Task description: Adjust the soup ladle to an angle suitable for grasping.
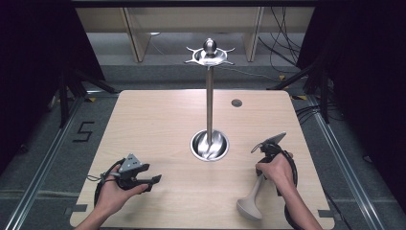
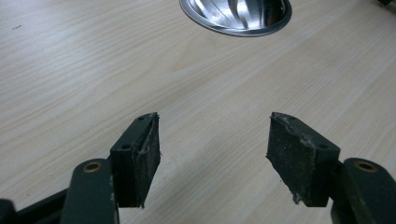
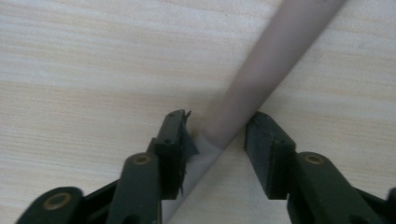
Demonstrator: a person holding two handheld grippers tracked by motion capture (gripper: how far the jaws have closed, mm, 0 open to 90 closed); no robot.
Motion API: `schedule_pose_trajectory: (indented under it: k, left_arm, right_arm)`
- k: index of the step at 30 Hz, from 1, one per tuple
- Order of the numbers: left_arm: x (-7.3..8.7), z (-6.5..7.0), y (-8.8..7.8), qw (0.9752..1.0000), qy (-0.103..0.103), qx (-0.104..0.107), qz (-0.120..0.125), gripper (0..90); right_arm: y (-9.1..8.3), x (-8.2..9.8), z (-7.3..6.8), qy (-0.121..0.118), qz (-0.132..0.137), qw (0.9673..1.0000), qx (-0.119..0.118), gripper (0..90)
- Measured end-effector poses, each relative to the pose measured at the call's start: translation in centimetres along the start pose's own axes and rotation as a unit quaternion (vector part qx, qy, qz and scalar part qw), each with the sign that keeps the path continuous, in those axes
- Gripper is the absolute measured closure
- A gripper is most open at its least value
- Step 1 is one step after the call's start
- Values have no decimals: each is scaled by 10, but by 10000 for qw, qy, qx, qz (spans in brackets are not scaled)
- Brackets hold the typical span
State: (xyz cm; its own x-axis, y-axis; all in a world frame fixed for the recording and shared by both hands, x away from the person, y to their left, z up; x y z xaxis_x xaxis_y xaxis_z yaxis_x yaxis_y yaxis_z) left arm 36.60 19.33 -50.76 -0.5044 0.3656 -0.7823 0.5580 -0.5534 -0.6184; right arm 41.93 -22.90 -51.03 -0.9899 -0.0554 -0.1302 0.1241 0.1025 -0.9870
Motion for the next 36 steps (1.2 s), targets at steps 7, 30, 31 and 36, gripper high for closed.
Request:
schedule_pose_trajectory:
  k: [7, 30, 31, 36]
  left_arm:
    - [0, 2, 1, 10000, -88, 34, 2, 338]
    - [-20, 5, -14, 9956, -605, 180, 698, 343]
    - [-23, 6, -16, 9950, -612, 203, 756, 345]
    - [-42, 13, -25, 9924, -396, 396, 1092, 354]
  right_arm:
    - [-1, 0, 0, 12, -112, 9993, -348, 766]
    - [-69, 46, 8, -1494, 1775, 9632, -1358, 767]
    - [-73, 51, 9, -1506, 1874, 9604, -1409, 767]
    - [-85, 62, 9, -2189, 2887, 9189, -1558, 767]
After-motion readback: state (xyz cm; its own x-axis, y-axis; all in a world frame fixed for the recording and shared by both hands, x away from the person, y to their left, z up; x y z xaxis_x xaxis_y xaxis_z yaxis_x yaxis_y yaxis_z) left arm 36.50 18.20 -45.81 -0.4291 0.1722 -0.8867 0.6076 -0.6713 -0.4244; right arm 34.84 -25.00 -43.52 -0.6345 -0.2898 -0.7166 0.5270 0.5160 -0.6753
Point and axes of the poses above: each handheld gripper's, and its own axes: y roughly forward along the jaws, x roughly out of its underside, z roughly to its right, the point moved 4 cm from there along y, roughly forward along the jaws, and after that the axes turned 3 degrees about -y, right-handed, at the moved point
